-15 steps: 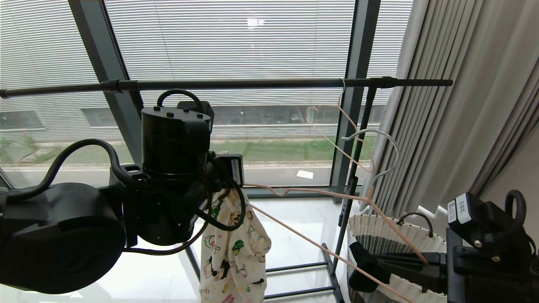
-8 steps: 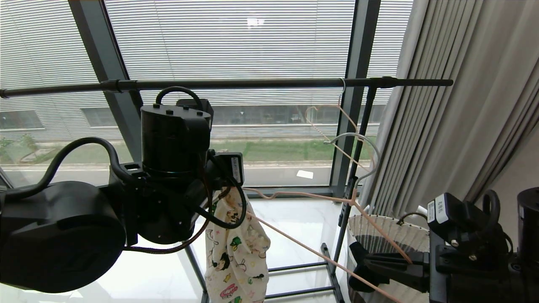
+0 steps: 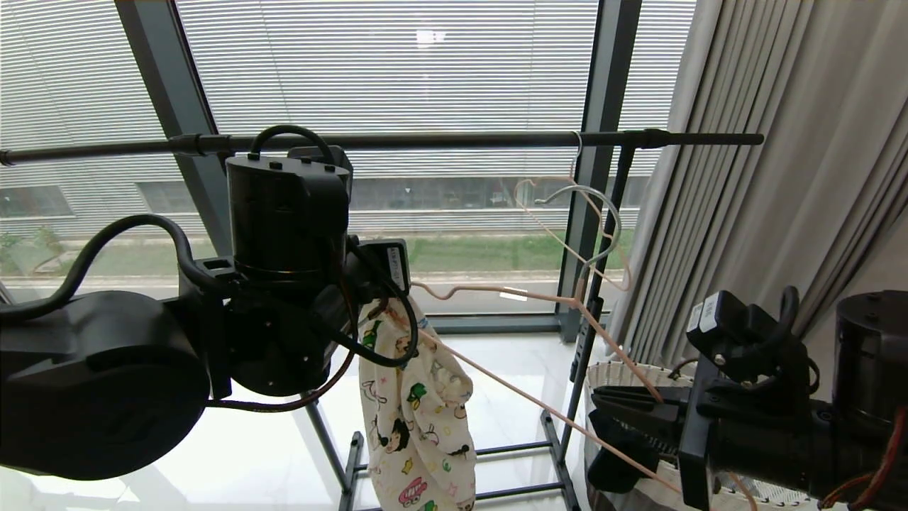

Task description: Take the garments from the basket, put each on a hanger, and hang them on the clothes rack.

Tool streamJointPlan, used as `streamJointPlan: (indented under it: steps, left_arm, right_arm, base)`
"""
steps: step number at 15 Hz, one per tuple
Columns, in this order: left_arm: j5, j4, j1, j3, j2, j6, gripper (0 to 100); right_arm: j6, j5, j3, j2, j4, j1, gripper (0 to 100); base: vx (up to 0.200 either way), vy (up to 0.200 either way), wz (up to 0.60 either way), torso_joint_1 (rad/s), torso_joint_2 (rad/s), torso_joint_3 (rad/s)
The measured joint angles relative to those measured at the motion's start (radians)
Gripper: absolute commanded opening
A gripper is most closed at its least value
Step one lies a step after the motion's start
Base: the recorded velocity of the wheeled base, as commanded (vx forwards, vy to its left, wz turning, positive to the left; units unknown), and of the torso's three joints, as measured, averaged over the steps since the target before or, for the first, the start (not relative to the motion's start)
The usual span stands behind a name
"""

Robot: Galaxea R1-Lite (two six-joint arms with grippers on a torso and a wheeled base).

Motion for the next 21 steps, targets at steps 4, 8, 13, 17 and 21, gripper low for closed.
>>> streamJointPlan:
  steps: [4,8,13,17,21]
  left_arm:
    - [0.001,0.000,-0.043,-0.034,0.000,-0.045,0]
    - [0.007,0.000,-0.089,-0.060,-0.004,-0.067,0]
    - [0.007,0.001,-0.116,-0.119,-0.012,-0.082,0]
    - [0.006,0.008,-0.140,-0.132,-0.034,-0.083,0]
    - [0.006,0.010,-0.173,-0.129,-0.046,-0.083,0]
  right_arm:
    - [0.000,-0.002,-0.070,0.084,-0.041,0.008,0]
    - [0.032,-0.018,-0.163,0.189,-0.077,0.022,0]
    - [0.092,-0.089,-0.292,0.310,-0.089,0.065,0]
    - [0.150,-0.179,-0.359,0.389,-0.134,0.080,0]
    - [0.188,-0.231,-0.396,0.419,-0.138,0.094,0]
  base:
    - [0.000,0.000,0.00,0.000,0.00,0.000]
    - [0.000,0.000,0.00,0.000,0.00,0.000]
    - [0.000,0.000,0.00,0.000,0.00,0.000]
    - [0.000,0.000,0.00,0.000,0.00,0.000]
    - [0.000,0.000,0.00,0.000,0.00,0.000]
